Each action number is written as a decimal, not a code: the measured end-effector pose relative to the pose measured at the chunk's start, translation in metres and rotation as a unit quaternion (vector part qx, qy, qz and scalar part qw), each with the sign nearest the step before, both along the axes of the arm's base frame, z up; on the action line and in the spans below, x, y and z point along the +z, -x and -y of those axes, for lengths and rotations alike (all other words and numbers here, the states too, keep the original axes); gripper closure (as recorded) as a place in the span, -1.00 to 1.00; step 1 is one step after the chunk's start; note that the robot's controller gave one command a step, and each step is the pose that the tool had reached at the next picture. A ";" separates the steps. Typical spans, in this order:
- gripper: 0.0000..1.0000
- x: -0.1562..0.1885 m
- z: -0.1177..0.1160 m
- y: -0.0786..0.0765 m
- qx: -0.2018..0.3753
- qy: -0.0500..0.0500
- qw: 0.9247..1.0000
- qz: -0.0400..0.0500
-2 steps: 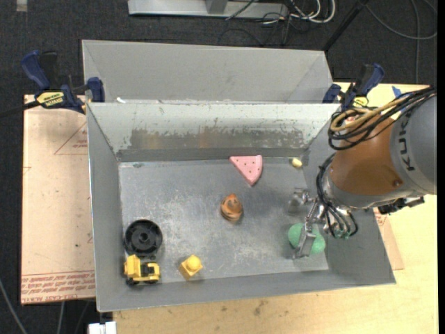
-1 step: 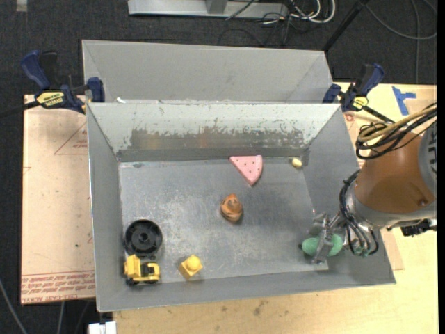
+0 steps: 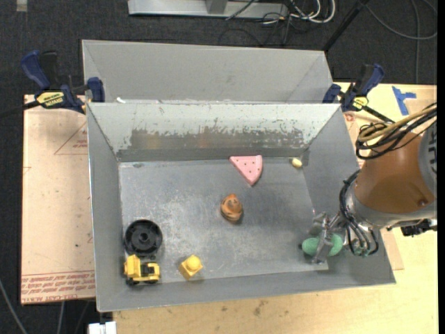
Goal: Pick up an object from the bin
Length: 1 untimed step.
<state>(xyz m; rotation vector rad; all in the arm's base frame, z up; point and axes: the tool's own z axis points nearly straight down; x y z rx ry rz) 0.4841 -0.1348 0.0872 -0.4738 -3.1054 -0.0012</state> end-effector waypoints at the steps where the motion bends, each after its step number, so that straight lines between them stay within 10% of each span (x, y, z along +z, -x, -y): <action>1: 1.00 0.137 -0.014 -0.030 0.013 0.000 1.000 0.002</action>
Offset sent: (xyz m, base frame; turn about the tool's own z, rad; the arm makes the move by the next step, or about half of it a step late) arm 0.0000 0.0000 0.0000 0.0000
